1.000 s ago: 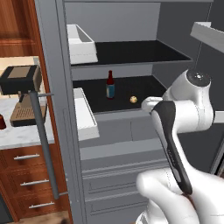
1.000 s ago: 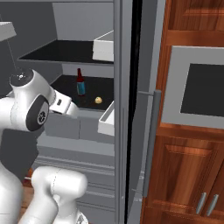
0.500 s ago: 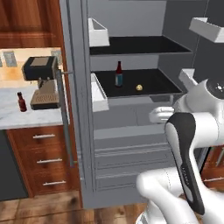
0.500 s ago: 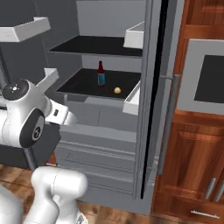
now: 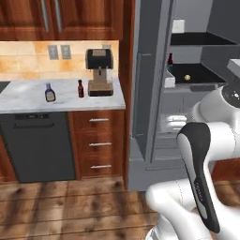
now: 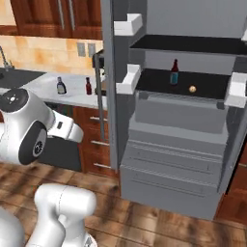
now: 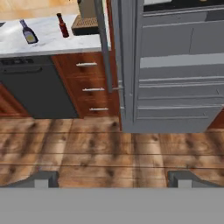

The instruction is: Place the condiment bottle and condiment bottle from the counter to the top shelf of the fridge. If the existing items in the fridge are on the top shelf, move them to other shelves.

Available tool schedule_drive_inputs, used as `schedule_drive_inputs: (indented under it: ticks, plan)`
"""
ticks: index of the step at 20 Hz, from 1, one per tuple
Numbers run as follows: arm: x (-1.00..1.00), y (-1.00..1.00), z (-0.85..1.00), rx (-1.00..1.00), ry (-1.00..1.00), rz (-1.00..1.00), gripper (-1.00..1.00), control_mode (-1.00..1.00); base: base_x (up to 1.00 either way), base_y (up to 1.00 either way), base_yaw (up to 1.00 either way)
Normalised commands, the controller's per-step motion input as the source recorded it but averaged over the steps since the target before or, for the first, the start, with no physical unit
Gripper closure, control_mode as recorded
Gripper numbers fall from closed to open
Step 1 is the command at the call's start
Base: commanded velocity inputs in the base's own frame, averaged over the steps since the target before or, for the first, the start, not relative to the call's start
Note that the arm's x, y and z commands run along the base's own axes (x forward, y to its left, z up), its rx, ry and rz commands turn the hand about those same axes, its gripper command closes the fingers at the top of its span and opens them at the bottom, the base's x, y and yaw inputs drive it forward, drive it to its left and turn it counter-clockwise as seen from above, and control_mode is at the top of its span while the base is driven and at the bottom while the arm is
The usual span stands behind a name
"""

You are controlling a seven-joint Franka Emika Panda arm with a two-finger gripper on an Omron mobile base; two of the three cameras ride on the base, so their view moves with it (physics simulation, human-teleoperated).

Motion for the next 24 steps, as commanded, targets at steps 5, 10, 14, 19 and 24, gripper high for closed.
schedule_drive_inputs:
  ticks: [5,10,14,19,24]
  plan:
    - [0.0,0.0,0.0,0.0,0.0,0.0,-1.0,1.0,0.46,1.0,0.02]
    - [0.0,0.0,0.0,0.0,0.0,0.0,-1.0,1.0,1.0,1.0,-0.04]
    - [0.0,0.0,0.0,0.0,0.0,0.0,-1.0,1.0,1.0,1.0,-0.04]
    - [0.0,0.0,0.0,0.0,0.0,0.0,-1.0,1.0,1.0,0.75,-0.05]
    - [0.0,0.0,0.0,0.0,0.0,0.0,-1.0,1.0,0.99,0.37,-0.12]
